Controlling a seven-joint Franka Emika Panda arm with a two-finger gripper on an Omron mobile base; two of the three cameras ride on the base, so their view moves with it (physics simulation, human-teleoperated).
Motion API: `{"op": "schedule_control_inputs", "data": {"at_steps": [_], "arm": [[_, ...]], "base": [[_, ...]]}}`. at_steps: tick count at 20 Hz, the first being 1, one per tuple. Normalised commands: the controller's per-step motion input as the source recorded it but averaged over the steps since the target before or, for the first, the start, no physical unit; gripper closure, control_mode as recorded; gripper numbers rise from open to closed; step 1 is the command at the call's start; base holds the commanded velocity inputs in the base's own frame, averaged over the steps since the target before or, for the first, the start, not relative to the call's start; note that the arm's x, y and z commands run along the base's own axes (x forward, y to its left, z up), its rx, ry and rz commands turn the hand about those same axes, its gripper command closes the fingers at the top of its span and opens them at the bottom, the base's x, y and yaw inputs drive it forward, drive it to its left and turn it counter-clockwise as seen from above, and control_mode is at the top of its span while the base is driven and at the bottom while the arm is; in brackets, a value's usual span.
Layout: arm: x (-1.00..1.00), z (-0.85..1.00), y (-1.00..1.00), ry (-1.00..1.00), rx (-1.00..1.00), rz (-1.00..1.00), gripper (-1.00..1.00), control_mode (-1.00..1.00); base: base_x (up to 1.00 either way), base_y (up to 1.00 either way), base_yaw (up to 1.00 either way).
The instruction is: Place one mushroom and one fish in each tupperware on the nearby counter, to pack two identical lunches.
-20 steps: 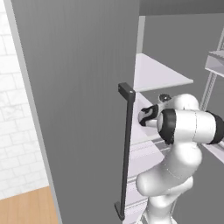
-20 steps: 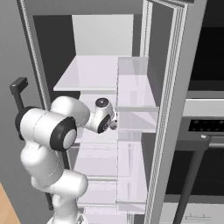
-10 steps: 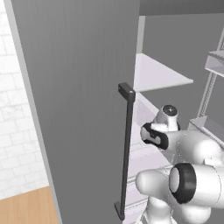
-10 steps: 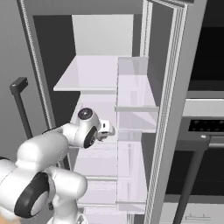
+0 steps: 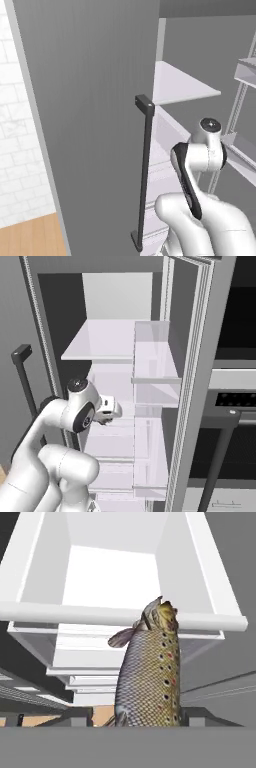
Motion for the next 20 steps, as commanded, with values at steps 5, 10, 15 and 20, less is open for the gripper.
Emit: {"op": "schedule_control_inputs", "data": {"at_steps": [5, 10, 15, 20], "arm": [[-0.93, 0.84, 0.10, 0.01, 0.02, 0.00, 1.00, -1.00], [-0.73, 0.93, 0.12, -0.15, 0.02, 0.00, 1.00, -1.00], [-0.68, 0.88, 0.19, -0.17, 0.01, 0.00, 1.00, -1.00], [-0.98, 0.64, 0.05, -0.32, 0.02, 0.00, 1.00, -1.00]], "base": [[0.00, 0.00, 0.00], [0.00, 0.00, 0.00], [0.00, 0.00, 0.00], [0.00, 0.00, 0.00]]}}
